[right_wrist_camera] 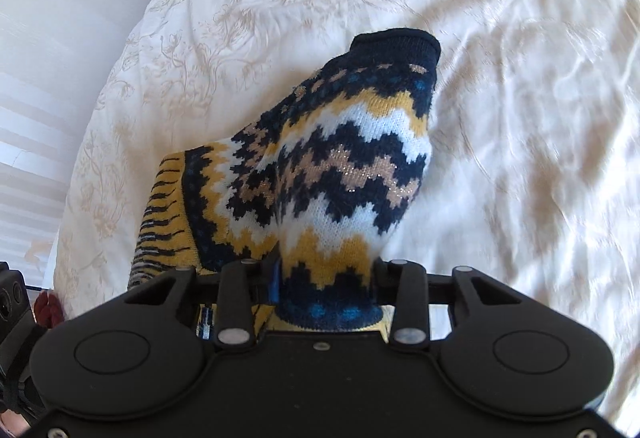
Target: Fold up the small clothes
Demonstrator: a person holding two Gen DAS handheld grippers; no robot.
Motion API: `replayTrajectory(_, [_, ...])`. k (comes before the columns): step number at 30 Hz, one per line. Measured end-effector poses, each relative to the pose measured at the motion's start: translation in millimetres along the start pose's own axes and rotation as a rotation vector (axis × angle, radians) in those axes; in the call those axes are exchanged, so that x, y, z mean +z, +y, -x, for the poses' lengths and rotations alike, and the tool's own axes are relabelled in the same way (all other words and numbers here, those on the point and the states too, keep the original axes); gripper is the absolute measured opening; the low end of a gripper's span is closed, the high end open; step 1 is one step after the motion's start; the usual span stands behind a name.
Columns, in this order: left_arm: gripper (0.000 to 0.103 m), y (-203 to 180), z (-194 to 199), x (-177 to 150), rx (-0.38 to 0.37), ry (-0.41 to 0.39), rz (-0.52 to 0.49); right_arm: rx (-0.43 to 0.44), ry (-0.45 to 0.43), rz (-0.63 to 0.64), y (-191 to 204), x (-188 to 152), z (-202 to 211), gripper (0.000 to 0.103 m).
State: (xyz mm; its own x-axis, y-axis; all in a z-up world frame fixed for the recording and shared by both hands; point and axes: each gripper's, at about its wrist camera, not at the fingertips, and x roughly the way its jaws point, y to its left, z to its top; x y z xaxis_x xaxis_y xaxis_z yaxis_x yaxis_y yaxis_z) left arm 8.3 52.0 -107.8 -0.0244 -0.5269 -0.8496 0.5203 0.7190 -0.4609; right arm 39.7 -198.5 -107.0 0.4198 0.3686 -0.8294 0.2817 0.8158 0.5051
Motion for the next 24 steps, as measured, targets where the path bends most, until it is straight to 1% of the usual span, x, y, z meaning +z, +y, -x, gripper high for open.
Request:
replayTrajectory(4, [0.019,1,-3,3,0.022,0.032,-0.016,-0.009,0.051,0.016,-8,-55,18,0.048])
replayTrajectory(5, [0.02,-4,-5,-9,0.037,0.04,-0.019,-0.012,0.064,0.016,-10,-67,20,0.048])
replayTrajectory(7, [0.025,-10,-11,-29,0.102,0.039,-0.014,-0.023,0.088,0.018,-17,-89,20,0.049])
replayTrajectory(8, [0.026,-10,-15,-39,0.167,0.025,-0.011,-0.037,0.094,0.028,-19,-97,19,0.052])
replayTrajectory(9, [0.029,-7,-18,-46,0.224,0.013,-0.001,-0.066,0.096,0.047,-21,-104,16,0.054])
replayTrajectory(10, [0.038,-3,-21,-53,0.268,0.004,0.032,-0.104,0.091,0.059,-22,-109,14,0.058])
replayTrajectory(11, [0.042,2,-23,-59,0.298,-0.01,0.073,-0.136,0.08,0.062,-26,-114,14,0.065])
replayTrajectory(12, [0.052,9,-23,-64,0.319,-0.02,0.109,-0.147,0.07,0.052,-30,-117,14,0.07])
replayTrajectory(13, [0.056,15,-18,-74,0.33,-0.027,0.142,-0.146,0.057,0.033,-34,-120,17,0.076])
replayTrajectory(15, [0.056,21,-9,-81,0.327,-0.037,0.183,-0.144,0.035,0.011,-38,-124,24,0.077])
replayTrajectory(17, [0.056,18,5,-85,0.356,-0.05,0.16,-0.143,0.011,0.028,-39,-129,36,0.078])
replayTrajectory(18, [0.055,16,16,-95,0.384,-0.066,0.125,-0.142,-0.004,0.04,-39,-131,43,0.078])
replayTrajectory(19, [0.054,6,25,-95,0.403,-0.091,0.092,-0.142,-0.017,0.049,-37,-136,49,0.079])
replayTrajectory(21, [0.054,-19,42,-94,0.415,-0.142,0.018,-0.15,-0.054,0.057,-35,-140,61,0.083])
replayTrajectory(23, [0.054,-25,61,-86,0.419,-0.194,-0.058,-0.158,-0.094,0.061,-32,-140,69,0.085])
replayTrajectory(24, [0.055,-32,62,-81,0.422,-0.214,-0.088,-0.171,-0.111,0.061,-32,-139,72,0.085])
